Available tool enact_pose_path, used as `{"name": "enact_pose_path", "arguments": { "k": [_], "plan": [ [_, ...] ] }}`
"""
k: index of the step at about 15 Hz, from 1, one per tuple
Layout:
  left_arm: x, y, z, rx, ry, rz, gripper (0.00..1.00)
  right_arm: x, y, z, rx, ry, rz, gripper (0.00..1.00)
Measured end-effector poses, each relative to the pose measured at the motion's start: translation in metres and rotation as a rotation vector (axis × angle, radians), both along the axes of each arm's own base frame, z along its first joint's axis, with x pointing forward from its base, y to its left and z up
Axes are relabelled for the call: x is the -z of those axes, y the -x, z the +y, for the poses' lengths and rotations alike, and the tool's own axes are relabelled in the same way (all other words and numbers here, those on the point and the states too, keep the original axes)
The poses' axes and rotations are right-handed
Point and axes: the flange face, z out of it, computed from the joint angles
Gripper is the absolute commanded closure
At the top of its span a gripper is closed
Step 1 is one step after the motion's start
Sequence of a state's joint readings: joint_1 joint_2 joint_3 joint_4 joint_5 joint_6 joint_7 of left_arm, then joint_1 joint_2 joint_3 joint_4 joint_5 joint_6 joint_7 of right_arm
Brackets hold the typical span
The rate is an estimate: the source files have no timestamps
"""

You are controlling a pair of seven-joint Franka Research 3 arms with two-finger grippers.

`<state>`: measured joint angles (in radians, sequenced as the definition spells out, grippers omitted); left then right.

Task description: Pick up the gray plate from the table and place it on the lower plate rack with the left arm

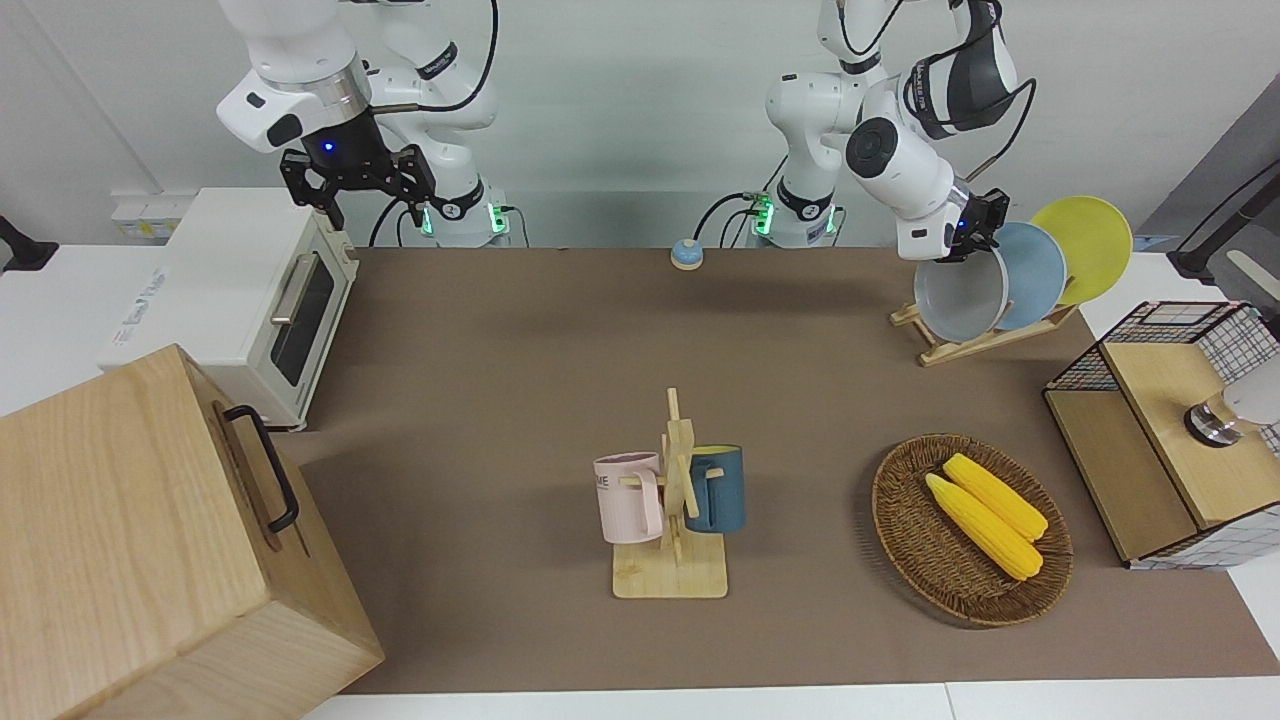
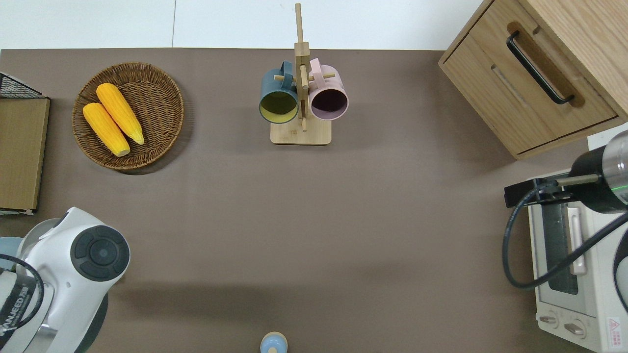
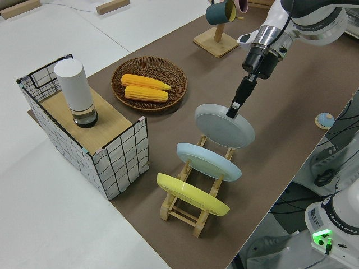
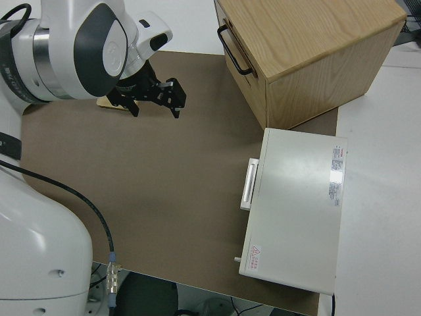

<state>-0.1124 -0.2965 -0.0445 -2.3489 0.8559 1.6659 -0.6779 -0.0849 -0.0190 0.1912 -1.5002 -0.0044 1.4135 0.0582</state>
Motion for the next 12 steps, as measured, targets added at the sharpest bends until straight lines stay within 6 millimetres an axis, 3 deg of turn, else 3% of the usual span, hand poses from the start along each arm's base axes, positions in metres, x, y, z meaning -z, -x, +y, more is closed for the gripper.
{"name": "enact_pose_path", "arguments": {
  "k": [12],
  "plan": [
    [0.024,0.008,-0.004,-0.020,-0.055,-0.031,1.00,0.000,0.000,0.000,0.000,0.000,0.000,0.011]
  ]
}}
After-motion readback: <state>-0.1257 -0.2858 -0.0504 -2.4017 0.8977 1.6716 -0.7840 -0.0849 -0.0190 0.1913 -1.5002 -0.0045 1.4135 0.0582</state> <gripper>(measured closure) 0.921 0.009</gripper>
